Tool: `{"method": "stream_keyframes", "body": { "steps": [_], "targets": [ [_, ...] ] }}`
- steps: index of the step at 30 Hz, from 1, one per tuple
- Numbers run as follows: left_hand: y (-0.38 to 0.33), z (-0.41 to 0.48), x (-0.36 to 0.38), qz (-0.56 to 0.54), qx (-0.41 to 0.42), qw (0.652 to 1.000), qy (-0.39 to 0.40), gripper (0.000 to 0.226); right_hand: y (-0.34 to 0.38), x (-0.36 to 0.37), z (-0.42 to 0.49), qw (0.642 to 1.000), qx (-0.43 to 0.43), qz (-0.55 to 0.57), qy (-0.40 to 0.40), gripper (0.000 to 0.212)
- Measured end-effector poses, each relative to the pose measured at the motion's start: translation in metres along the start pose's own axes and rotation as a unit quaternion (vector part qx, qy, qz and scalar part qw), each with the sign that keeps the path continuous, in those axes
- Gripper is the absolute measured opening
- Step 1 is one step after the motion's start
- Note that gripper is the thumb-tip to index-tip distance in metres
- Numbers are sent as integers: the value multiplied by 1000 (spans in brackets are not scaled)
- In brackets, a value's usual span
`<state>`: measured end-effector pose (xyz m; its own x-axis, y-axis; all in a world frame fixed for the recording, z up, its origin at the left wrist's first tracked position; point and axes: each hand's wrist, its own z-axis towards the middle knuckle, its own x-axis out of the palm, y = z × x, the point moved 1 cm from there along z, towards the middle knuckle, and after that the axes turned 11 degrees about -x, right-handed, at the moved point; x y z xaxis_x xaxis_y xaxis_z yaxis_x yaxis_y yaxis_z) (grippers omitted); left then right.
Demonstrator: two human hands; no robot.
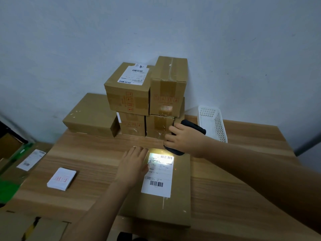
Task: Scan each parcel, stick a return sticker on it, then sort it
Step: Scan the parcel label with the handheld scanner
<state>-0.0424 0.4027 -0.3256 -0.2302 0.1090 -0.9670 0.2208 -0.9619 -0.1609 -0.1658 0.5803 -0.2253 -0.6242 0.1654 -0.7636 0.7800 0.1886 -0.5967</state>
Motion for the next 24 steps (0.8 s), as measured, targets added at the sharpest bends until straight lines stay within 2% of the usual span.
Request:
{"method": "stream_keyframes", "body": {
  "steps": [7, 10, 13, 17, 20, 24],
  "targets": [
    [-4, 3, -4, 0, -4, 1000, -16, 46, -1, 1, -2, 1000, -6, 8, 4, 44],
    [-5, 5, -5, 9, 8, 999, -32, 51, -3, -1, -5, 1000, -17, 3, 11, 41],
    [-4, 5, -4, 12, 14, 999, -48, 54, -5, -1, -6, 1000, -4, 16, 7, 50],
    [1, 3, -3, 6, -1, 999, -47, 53, -2, 0, -4, 993, 71, 91, 12, 75],
    [10, 1, -8, -6, -17, 999, -46, 46, 10, 6, 10, 960, 186, 208, 21, 92],
    [33, -4, -18, -31, -42, 997, -49, 41, 34, 17, 39, 873, 305, 381, -7, 100]
  ]
}}
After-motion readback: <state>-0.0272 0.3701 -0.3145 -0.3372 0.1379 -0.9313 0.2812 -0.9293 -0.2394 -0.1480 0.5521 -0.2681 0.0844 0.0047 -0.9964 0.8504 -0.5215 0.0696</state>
